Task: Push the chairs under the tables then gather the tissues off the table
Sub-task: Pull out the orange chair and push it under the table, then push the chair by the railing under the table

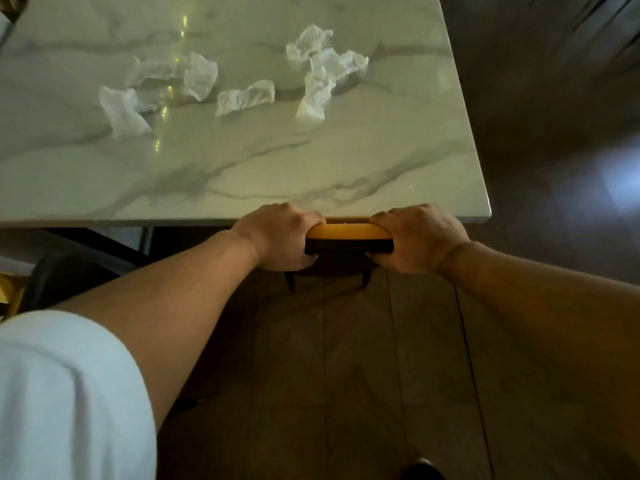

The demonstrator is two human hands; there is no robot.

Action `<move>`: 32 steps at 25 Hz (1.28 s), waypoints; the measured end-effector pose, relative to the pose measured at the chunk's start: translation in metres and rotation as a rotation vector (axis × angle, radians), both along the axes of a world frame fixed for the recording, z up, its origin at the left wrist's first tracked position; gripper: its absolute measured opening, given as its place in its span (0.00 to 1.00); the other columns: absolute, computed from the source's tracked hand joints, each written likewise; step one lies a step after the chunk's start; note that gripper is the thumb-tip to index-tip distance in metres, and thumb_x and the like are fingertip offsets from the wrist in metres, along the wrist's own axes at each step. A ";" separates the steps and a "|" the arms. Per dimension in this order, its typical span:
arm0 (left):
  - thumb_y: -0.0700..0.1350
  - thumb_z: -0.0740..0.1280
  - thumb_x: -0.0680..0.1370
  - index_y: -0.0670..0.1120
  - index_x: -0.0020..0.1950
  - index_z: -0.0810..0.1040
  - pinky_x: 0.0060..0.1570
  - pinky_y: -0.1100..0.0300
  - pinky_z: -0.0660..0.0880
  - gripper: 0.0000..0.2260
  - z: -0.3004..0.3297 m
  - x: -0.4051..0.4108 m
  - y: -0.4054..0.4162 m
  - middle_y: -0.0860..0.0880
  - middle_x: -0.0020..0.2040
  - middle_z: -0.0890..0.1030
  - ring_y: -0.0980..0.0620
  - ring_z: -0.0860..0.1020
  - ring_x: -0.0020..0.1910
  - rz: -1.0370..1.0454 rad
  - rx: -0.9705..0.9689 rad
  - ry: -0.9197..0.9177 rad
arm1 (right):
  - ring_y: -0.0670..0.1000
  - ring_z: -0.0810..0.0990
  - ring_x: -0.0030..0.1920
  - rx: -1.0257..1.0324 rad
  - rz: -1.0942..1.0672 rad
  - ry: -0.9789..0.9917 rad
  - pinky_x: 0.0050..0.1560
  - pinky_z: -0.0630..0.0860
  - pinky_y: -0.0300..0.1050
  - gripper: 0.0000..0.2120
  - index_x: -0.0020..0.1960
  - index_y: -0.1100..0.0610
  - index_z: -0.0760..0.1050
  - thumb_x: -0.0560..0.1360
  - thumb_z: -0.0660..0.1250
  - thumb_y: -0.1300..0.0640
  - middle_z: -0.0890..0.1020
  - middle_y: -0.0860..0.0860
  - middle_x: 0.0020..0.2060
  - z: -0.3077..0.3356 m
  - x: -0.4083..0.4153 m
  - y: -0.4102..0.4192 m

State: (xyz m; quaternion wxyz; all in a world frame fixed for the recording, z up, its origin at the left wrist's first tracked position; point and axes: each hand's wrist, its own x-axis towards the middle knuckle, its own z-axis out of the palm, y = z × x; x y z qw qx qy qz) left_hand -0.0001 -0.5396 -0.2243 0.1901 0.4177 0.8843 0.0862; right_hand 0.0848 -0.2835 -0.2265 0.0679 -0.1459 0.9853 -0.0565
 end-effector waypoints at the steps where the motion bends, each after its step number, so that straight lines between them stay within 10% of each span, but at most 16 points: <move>1: 0.56 0.69 0.75 0.54 0.66 0.74 0.48 0.51 0.79 0.20 0.001 0.000 0.001 0.53 0.48 0.79 0.53 0.78 0.43 0.011 -0.005 0.017 | 0.53 0.82 0.44 0.001 -0.004 0.008 0.48 0.80 0.51 0.26 0.64 0.51 0.77 0.74 0.65 0.34 0.84 0.49 0.48 0.000 0.000 0.000; 11: 0.60 0.68 0.71 0.62 0.64 0.71 0.46 0.51 0.79 0.21 0.017 0.019 0.012 0.55 0.49 0.78 0.52 0.77 0.45 0.211 -0.212 0.013 | 0.53 0.81 0.53 0.039 0.018 -0.111 0.55 0.78 0.54 0.30 0.71 0.48 0.69 0.75 0.64 0.33 0.80 0.49 0.59 0.008 -0.002 -0.003; 14: 0.60 0.70 0.72 0.57 0.65 0.72 0.50 0.51 0.78 0.23 0.028 0.038 0.015 0.52 0.57 0.79 0.49 0.78 0.52 0.324 -0.273 0.053 | 0.58 0.66 0.75 -0.097 0.082 -0.258 0.73 0.67 0.62 0.43 0.81 0.45 0.50 0.75 0.63 0.30 0.54 0.50 0.82 0.019 -0.004 0.000; 17: 0.57 0.69 0.76 0.50 0.75 0.65 0.70 0.45 0.68 0.31 0.043 0.059 -0.002 0.46 0.72 0.72 0.45 0.70 0.71 0.428 -0.262 0.068 | 0.58 0.43 0.82 -0.039 0.199 -0.280 0.80 0.42 0.63 0.43 0.82 0.44 0.38 0.77 0.55 0.28 0.36 0.49 0.82 0.028 -0.009 0.002; 24: 0.65 0.62 0.78 0.49 0.82 0.43 0.78 0.40 0.47 0.42 0.083 0.166 -0.128 0.43 0.82 0.40 0.41 0.42 0.81 1.023 -0.371 0.148 | 0.58 0.33 0.80 0.017 0.512 -0.124 0.78 0.34 0.64 0.40 0.82 0.43 0.35 0.78 0.44 0.27 0.32 0.50 0.81 0.065 -0.042 -0.099; 32: 0.69 0.61 0.75 0.53 0.80 0.36 0.76 0.34 0.43 0.47 0.080 0.282 -0.200 0.41 0.81 0.36 0.38 0.37 0.79 1.475 -0.399 0.122 | 0.57 0.32 0.80 0.073 0.893 -0.116 0.78 0.38 0.67 0.37 0.82 0.43 0.35 0.80 0.46 0.29 0.32 0.50 0.80 0.080 -0.019 -0.265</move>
